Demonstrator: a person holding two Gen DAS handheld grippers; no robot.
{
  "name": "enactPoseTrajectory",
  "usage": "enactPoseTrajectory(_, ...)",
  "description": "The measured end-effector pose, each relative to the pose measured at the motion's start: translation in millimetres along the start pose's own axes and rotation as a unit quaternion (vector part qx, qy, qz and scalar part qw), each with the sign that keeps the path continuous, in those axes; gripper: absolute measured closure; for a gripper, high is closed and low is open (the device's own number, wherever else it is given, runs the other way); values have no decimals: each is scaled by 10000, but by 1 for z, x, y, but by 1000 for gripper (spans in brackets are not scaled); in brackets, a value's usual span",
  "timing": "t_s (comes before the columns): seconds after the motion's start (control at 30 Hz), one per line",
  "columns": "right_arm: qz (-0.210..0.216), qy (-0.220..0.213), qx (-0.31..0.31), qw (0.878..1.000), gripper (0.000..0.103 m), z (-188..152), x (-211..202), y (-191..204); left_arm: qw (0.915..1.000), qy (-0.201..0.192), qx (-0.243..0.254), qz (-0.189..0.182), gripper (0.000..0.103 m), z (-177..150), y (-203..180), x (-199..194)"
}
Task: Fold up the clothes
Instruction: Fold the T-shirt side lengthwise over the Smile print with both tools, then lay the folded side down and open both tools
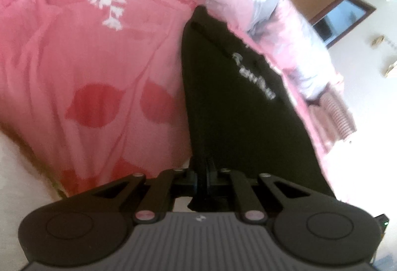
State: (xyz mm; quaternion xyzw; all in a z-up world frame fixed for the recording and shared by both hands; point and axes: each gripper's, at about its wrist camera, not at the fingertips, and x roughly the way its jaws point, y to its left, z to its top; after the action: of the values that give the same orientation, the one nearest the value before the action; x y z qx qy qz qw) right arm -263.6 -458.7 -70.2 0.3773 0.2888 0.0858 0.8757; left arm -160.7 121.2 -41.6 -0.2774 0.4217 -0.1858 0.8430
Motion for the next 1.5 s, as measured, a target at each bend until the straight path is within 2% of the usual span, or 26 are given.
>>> enactPoseTrajectory(0.27, 312, -319, -569, 9974, 98, 42, 6, 40, 9982, -375, -75, -462, 97, 31, -9, -13)
enactPoseTrajectory(0.53, 299, -635, -891, 9935, 98, 99, 36, 60, 9954, -849, 107, -433, 97, 92, -22, 13)
enactPoseTrajectory(0.73, 172, -844, -1046, 9908, 98, 152, 87, 69, 9924, -1168, 253, -295, 97, 155, -37, 58)
enactPoseTrajectory(0.87, -68, -908, -1280, 9876, 98, 183, 134, 76, 9910, -1259, 460, -64, 97, 194, -49, 101)
enactPoseTrajectory(1.0, -273, -922, -1353, 9861, 98, 209, 178, 72, 9925, -1111, 481, 156, 97, 226, -50, 149)
enactPoseTrajectory(1.13, -463, -822, -1158, 9888, 98, 227, 223, 50, 9947, -832, 417, 434, 96, 240, -38, 200)
enactPoseTrajectory(1.17, -512, -769, -1066, 9900, 98, 229, 234, 43, 9951, -791, 345, 488, 93, 240, -33, 209)
enactPoseTrajectory(1.27, -655, -469, -565, 9951, 95, 231, 264, 11, 9962, -717, -16, 503, 62, 240, -14, 224)
enactPoseTrajectory(1.33, -753, -205, -12, 9969, 94, 230, 281, -14, 9963, -733, -259, 358, 56, 239, -4, 226)
enactPoseTrajectory(1.4, -636, -77, 433, 9970, 91, 227, 287, -32, 9954, -827, -395, 293, 29, 239, -2, 217)
enactPoseTrajectory(1.43, -466, -130, 614, 9969, 89, 226, 284, -38, 9941, -933, -441, 334, 26, 238, -3, 210)
enactPoseTrajectory(1.5, -254, -198, 905, 9954, 71, 224, 275, -44, 9916, -1160, -476, 328, 24, 236, -4, 192)
